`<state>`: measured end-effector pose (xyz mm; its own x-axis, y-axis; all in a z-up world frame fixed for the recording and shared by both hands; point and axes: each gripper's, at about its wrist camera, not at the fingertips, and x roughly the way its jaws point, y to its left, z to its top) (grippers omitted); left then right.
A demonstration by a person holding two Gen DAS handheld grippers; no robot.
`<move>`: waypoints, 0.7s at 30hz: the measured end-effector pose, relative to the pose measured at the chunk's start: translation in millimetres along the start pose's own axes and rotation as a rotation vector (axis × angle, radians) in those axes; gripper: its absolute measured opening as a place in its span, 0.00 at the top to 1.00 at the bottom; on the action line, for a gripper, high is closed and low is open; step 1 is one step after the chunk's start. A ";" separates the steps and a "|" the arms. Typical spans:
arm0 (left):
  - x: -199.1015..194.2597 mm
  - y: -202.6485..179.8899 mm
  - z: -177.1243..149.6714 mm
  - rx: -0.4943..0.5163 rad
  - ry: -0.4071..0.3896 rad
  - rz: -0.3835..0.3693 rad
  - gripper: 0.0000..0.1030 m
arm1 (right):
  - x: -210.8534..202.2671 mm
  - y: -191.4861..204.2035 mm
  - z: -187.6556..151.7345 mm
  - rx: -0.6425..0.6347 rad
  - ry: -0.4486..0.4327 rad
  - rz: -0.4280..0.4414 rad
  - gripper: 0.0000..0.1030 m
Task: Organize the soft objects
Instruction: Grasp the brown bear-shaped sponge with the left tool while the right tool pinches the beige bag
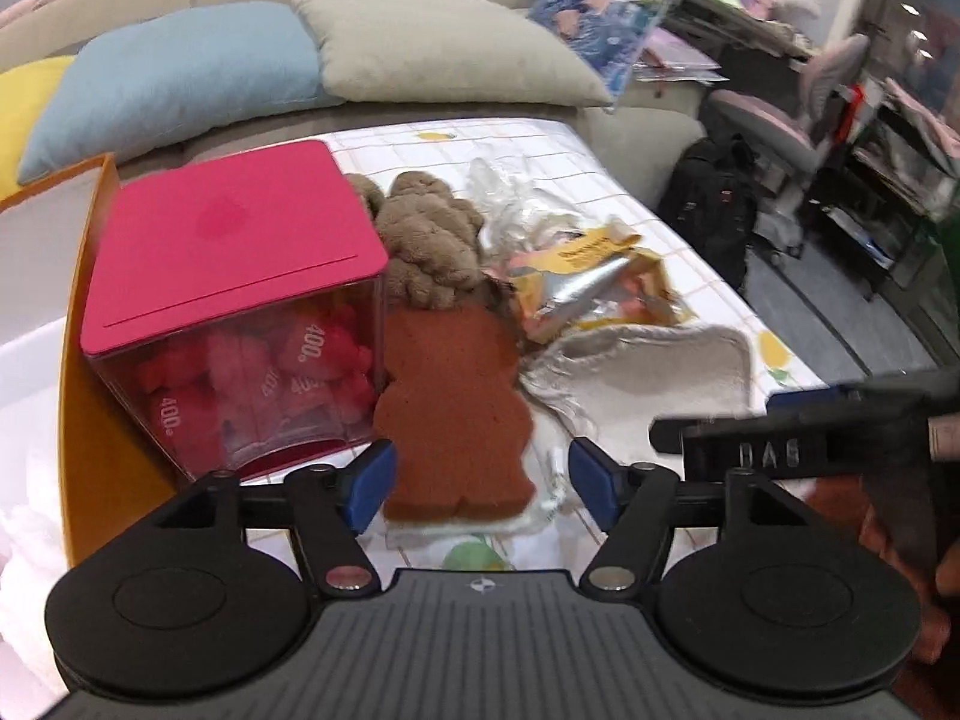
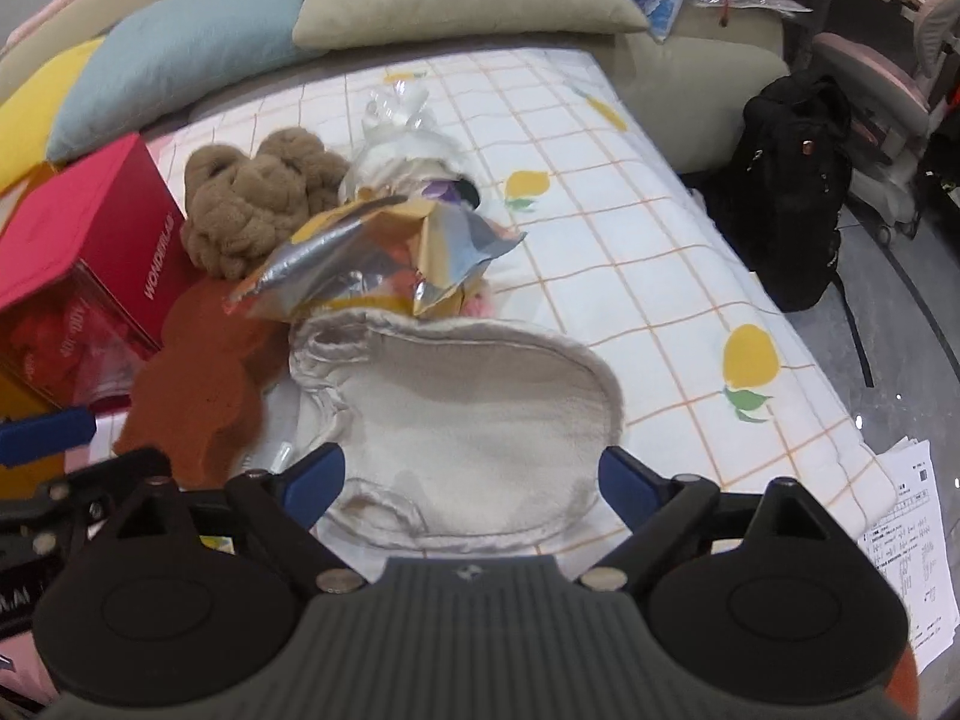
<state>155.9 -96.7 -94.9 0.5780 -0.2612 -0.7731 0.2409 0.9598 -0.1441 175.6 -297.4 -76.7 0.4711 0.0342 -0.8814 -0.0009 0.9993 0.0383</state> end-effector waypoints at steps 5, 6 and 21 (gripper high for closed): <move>18.5 -1.5 5.8 0.010 0.044 0.030 0.19 | -2.9 -6.3 3.9 0.033 -0.060 -0.049 0.13; 22.0 -1.8 6.0 0.026 0.058 0.039 0.19 | -5.1 -8.4 4.6 0.038 -0.077 -0.048 0.13; 34.1 0.8 7.7 0.061 0.101 0.061 0.36 | 17.1 -8.6 20.4 -0.082 -0.079 -0.117 0.60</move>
<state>181.7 -105.6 -116.7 0.5121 -0.1877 -0.8382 0.2561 0.9648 -0.0597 201.7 -305.8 -82.5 0.5401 -0.0805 -0.8377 -0.0124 0.9945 -0.1036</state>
